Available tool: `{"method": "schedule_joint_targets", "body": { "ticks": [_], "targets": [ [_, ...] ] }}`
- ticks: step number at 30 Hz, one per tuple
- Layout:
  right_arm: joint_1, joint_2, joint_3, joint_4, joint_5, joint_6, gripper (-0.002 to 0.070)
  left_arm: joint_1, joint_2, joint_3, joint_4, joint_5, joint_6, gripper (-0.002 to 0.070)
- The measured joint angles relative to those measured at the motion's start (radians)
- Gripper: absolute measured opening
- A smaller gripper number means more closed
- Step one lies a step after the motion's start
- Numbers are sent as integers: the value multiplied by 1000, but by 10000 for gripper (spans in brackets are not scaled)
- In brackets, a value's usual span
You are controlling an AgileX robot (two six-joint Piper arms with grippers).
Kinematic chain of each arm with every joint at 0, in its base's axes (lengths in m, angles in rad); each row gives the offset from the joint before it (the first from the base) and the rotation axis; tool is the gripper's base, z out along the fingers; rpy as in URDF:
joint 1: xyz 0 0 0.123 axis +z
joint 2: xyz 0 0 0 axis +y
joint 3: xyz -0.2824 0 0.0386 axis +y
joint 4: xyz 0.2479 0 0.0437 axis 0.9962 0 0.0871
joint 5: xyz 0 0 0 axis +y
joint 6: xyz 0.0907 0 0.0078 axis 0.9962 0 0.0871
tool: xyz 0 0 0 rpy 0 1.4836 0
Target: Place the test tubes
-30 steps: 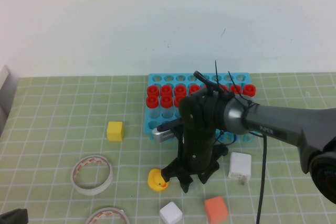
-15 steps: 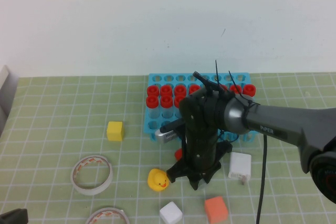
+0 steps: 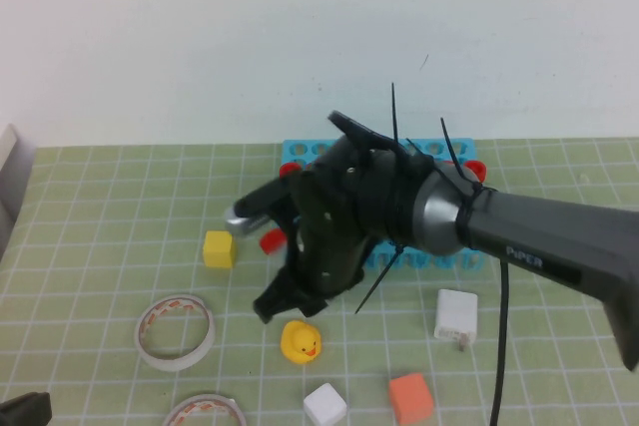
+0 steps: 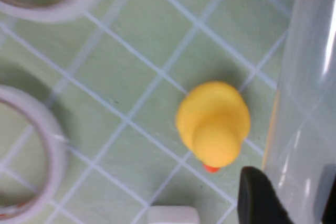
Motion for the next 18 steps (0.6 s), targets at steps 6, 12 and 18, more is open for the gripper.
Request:
{"method": "schedule_joint_targets", "body": {
  "ticks": [6,12,18],
  "targets": [
    [99,-97,7,-157,-27,89,230,0,0,0,0,-1,0,-1],
    [184,-213,8,-351,-90,229,230,0,0,0,0,-3,4,-1],
    [212,-356,51,-445,-171,257,230,0,0,0,0,-3,5,-1]
  ]
}}
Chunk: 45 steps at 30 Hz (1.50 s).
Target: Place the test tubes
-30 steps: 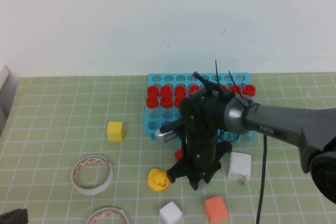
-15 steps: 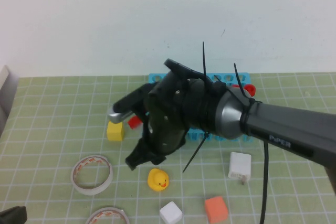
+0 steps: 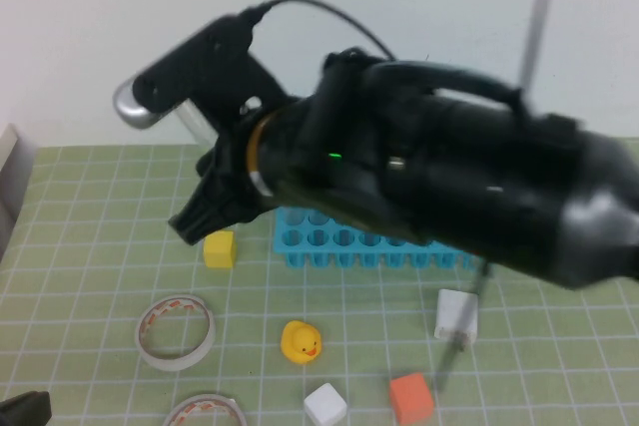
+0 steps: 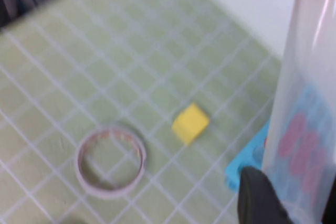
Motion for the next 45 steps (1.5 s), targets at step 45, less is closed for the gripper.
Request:
{"method": "schedule_joint_targets", "body": {
  "ticks": [45],
  "targets": [
    [8,-503,935,-329,-990,345,229,0,2,-29,-1236,-21,1315,63]
  ]
}}
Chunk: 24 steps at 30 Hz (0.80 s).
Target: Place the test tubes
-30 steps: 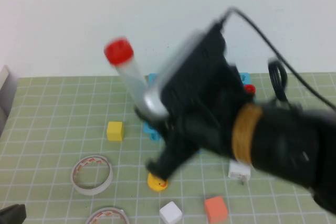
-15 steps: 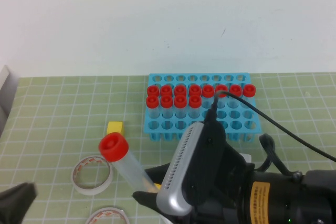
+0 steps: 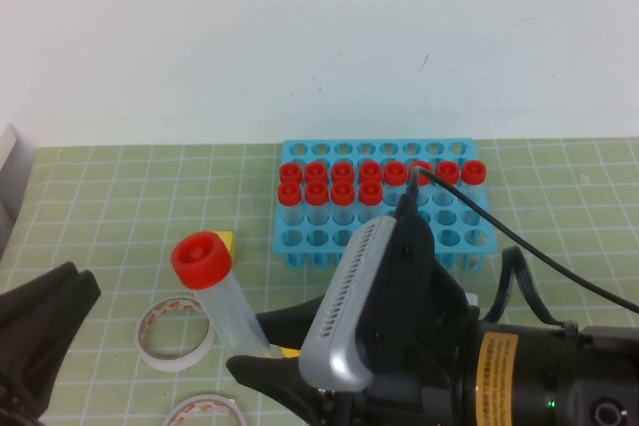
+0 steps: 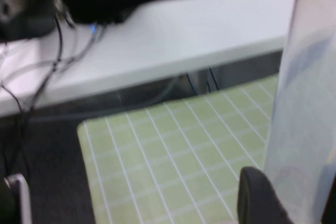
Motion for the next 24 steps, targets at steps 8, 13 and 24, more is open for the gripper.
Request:
{"method": "schedule_joint_targets", "body": {
  "ticks": [8,13,24],
  "targets": [
    [0,0,0,91,-45,-97,229,0,6,0,244,2,-359,23],
    [0,0,0,95,-47,-125,229,0,78,0,576,50,-719,4],
    [0,0,0,136,-43,-177,229,0,163,-40,309,133,-362,1]
  ]
}}
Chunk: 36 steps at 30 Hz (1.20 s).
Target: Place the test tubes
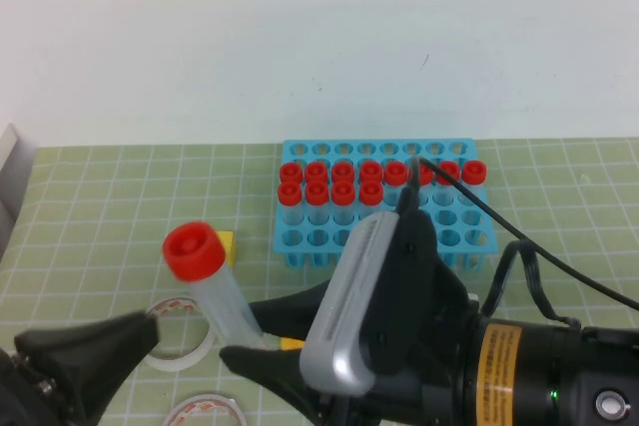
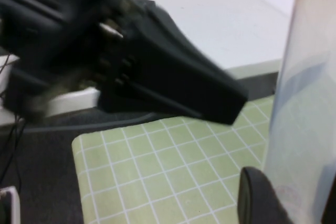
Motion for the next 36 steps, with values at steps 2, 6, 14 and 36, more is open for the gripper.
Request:
{"method": "schedule_joint_targets", "body": {
  "ticks": [2,6,14,36],
  "targets": [
    [0,0,0,42,11,-4,229,0,0,-7,-105,43,118,6],
    [-10,0,0,106,25,-12,229,0,0,-9,-247,107,295,95],
    [-33,0,0,119,32,-38,229,0,0,-11,-295,162,395,416],
    [-35,205,0,63,-315,-96,229,0,0,-11,-299,111,279,451]
  ]
}}
